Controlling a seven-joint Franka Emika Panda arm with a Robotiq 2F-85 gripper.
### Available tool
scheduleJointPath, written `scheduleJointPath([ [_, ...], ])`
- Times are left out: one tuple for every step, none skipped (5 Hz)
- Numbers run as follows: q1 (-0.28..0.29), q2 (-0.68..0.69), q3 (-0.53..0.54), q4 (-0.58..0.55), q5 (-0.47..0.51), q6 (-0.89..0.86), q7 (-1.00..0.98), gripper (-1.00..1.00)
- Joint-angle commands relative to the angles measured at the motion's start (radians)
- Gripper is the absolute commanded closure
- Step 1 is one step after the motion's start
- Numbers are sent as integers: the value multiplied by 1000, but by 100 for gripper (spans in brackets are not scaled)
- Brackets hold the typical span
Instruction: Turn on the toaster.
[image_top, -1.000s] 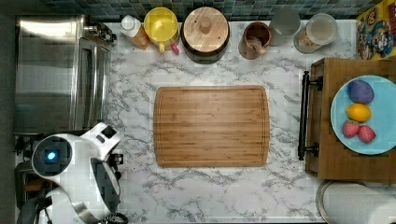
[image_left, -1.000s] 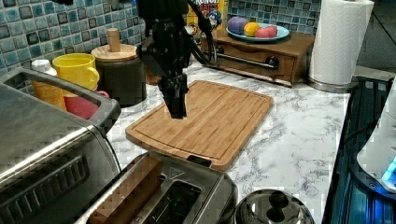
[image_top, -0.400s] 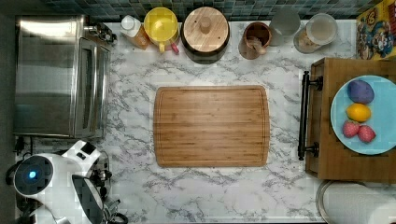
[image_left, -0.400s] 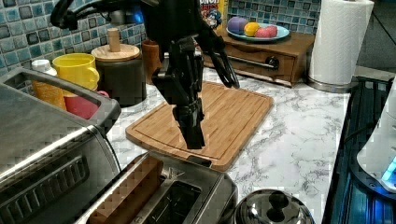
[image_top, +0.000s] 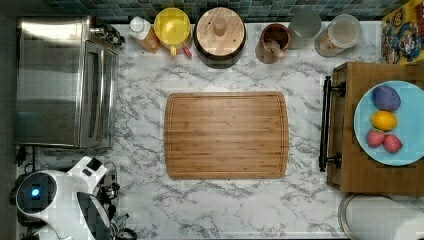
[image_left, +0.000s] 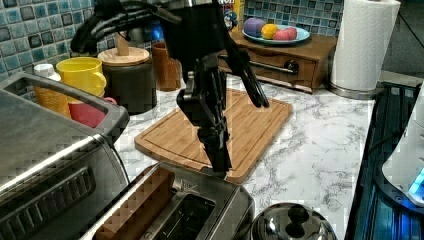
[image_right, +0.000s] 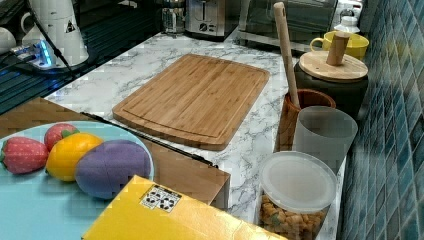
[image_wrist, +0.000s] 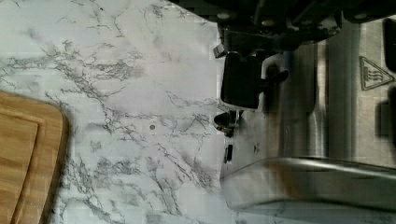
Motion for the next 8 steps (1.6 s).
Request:
scheduleJointPath([
  [-12,48,-17,-44,-10,130,22,100],
  [-14,67,-26,-33,-13,132,18,100],
  [-13,100,-26,-33,-24,147,20,100],
  [-10,162,-27,-18,-52,172,48,100],
  [-12,225,-36,11,-76,183,82,100],
  [-6,300,-54,46,-110,187,115,100],
  [-22,389,-79,92,-116,159,140,100],
  [-30,395,-96,103,-89,171,142,100],
])
